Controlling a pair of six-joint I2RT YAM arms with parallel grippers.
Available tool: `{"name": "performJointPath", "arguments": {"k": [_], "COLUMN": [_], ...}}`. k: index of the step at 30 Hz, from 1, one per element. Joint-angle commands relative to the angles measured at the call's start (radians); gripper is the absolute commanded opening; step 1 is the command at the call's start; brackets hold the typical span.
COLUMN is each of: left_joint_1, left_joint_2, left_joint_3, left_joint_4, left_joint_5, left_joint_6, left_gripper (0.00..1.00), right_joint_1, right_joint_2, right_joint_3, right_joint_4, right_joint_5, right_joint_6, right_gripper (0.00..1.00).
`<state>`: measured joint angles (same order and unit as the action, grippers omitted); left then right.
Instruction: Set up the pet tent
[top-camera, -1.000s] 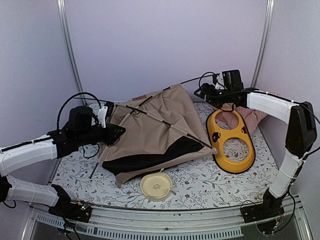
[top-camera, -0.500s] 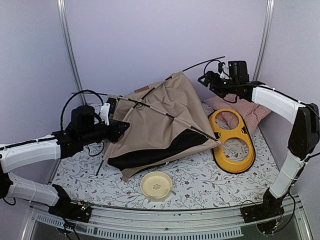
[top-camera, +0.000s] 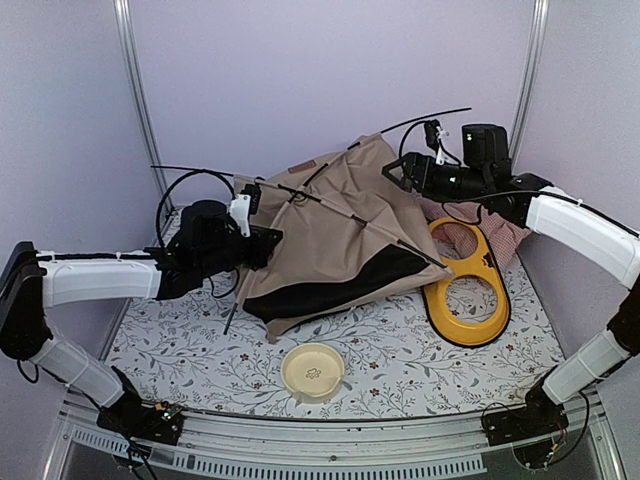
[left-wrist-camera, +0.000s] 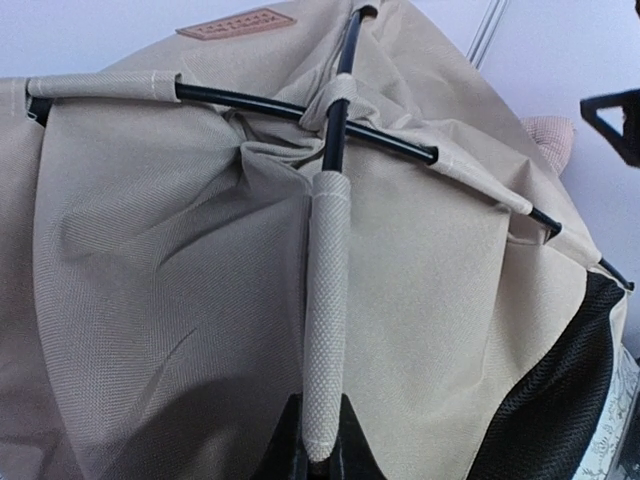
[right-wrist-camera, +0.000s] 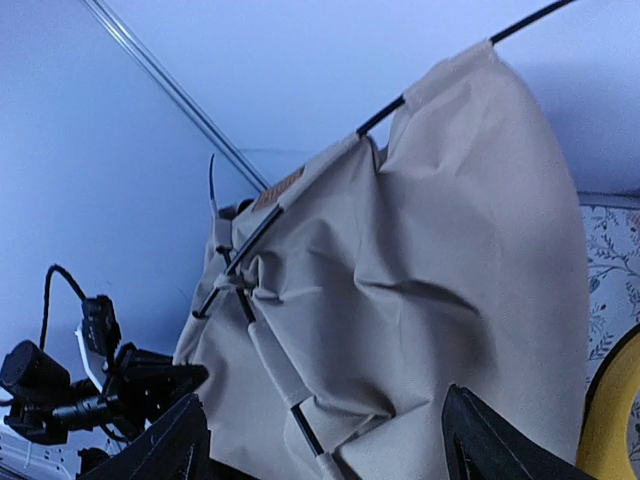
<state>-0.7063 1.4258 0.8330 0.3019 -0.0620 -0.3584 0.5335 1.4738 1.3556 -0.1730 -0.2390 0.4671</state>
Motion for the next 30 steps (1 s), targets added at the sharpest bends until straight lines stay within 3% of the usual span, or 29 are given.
{"name": "performJointPath", "arguments": {"k": [1, 6, 15, 22, 30], "left_joint_1": [-0.01, -0.009, -0.012, -0.018, -0.079], "left_joint_2": [0.057, 0.122, 0.185, 0.165, 0.101], "left_joint_3": [0.092, 0.136, 0.205, 0.179, 0.074], "left_joint_4": [0.088, 0.08, 0.033, 0.05, 0.128], "left_joint_5": [-0.036, -0.018, -0.011, 0.033, -0.006], "left_joint_6": [-0.01, -0.068, -0.169, -0.17, -0.12], "left_gripper": [0.0, 0.0, 0.0, 0.0, 0.0], "right_joint_1": [0.077, 0.209, 0.412, 0.383, 0.31], "right_joint_2": [-0.046, -0.003, 0.217, 0.208, 0.244], "right_joint_3": [-0.098, -0.233, -0.156, -0.153, 0.024], "right_joint_4": [0.03, 0.21, 0.301, 0.25, 0.216], "right_joint_5": [-0.062, -0.112, -0.105, 0.084, 0.168], "right_joint_6": [0.027, 0.126, 0.194, 0.202, 0.247], "right_gripper": [0.8, 0.73, 0.65, 0.7, 0.81]}}
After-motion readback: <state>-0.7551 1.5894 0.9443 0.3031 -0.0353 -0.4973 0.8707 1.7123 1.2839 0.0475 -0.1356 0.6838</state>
